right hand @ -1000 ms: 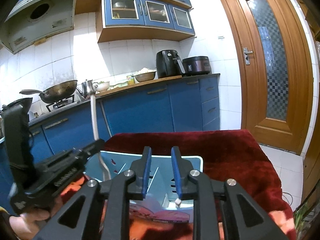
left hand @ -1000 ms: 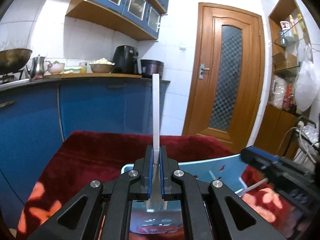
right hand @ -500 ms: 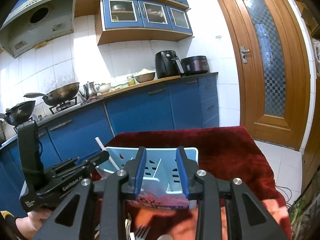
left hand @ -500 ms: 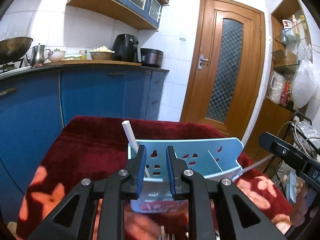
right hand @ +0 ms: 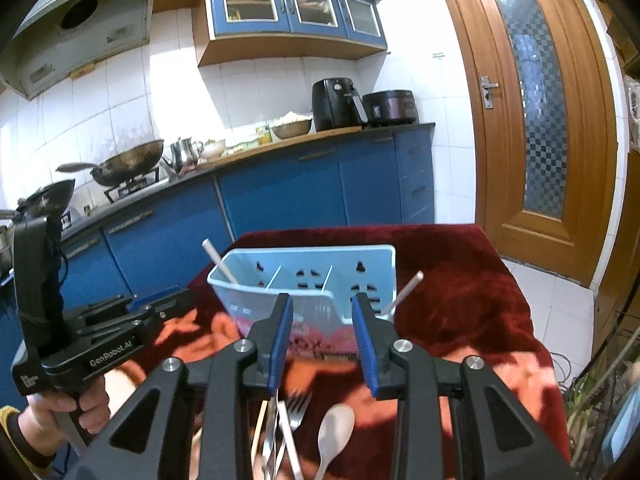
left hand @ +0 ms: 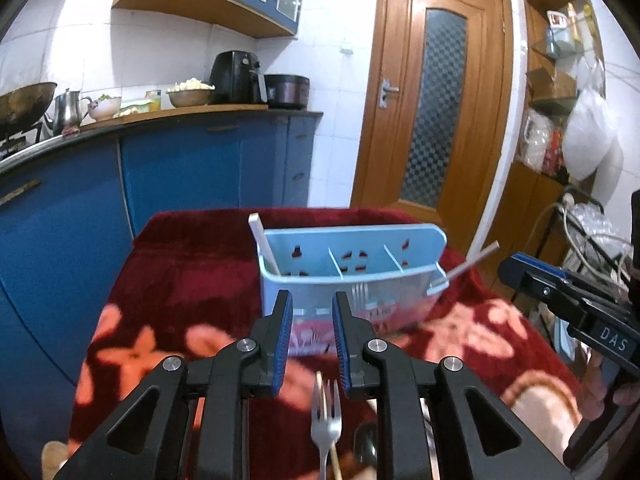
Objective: Organize utensils
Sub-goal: 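Move both tools back down toward the remaining utensils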
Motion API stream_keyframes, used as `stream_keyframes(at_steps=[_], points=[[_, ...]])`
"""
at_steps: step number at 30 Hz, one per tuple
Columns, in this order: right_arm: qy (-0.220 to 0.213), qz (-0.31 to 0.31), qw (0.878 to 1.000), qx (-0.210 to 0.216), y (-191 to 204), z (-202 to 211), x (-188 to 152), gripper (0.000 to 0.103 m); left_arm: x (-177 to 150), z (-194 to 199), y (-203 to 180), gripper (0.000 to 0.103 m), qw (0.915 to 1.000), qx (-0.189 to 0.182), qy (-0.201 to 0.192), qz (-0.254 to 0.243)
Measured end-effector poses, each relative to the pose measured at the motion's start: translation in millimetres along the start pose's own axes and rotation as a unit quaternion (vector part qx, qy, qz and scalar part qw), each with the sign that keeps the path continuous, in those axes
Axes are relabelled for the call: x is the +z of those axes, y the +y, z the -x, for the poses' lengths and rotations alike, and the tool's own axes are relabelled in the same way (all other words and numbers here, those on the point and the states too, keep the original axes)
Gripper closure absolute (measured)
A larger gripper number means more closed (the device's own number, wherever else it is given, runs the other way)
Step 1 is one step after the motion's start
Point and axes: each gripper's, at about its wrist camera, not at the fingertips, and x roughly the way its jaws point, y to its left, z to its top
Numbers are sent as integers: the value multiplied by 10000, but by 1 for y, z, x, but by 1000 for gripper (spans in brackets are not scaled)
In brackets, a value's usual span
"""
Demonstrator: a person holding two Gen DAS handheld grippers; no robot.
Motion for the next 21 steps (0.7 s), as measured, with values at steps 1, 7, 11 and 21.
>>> stream_keyframes(at_steps=[1,7,11,21], points=[[36,24,10000,-10,1,1,-2,69,-2,2,-1,83,10000,15,61,-25],[312,118,9994,-41,8,7,-19,69,-15,11,1,83,9989,64,456,-76],[486,117,9987,-38,10,10,-30,69,-26,15,2,83,9973,76,721,-141],[939,188,9954,-76,16,13,-53,69,-53,10,-2,83,9897,121,1367,-396]])
